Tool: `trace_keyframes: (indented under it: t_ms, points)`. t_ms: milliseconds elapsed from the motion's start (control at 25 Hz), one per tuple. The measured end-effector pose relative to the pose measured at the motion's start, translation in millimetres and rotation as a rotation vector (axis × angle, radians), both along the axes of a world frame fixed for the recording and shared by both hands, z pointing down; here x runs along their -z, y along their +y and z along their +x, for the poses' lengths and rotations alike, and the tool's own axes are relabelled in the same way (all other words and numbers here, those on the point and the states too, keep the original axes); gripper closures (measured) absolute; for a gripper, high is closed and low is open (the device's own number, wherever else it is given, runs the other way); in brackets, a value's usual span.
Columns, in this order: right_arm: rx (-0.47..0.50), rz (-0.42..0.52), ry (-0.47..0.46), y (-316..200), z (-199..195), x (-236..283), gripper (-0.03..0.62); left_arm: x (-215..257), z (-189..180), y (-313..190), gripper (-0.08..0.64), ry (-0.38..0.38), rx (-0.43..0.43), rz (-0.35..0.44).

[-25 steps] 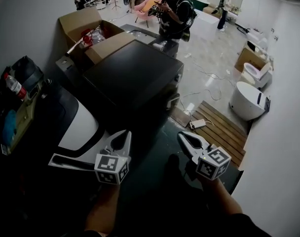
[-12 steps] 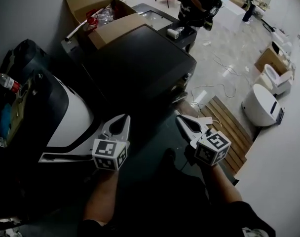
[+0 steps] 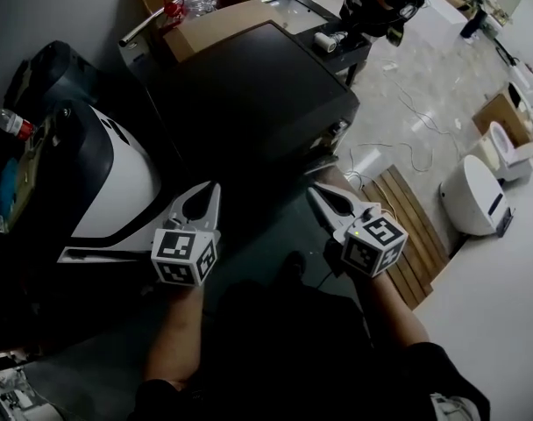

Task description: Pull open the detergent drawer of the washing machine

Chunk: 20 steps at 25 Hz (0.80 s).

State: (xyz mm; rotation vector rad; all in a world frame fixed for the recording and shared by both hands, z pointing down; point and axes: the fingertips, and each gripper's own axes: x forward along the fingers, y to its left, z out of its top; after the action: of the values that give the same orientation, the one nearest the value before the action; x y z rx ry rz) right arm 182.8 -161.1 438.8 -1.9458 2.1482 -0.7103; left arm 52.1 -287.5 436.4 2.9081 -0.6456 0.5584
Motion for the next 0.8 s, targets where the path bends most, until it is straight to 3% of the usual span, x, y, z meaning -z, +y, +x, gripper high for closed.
trace_keyframes:
  t_ms: [400, 600, 800]
  points:
    - [0.042, -0.037, 0.021, -3, -43, 5, 0.589, -6, -47, 12, 0.549, 0.041, 0.03, -0.021]
    - [0.138, -0.07, 0.054, -9, -79, -1, 0.589, -19, -69, 16, 0.549, 0.018, 0.051, -0.027]
    - [0.229, -0.059, 0.073, -28, -78, 1, 0.589, -30, -67, 19, 0.548, -0.017, 0.09, -0.021]
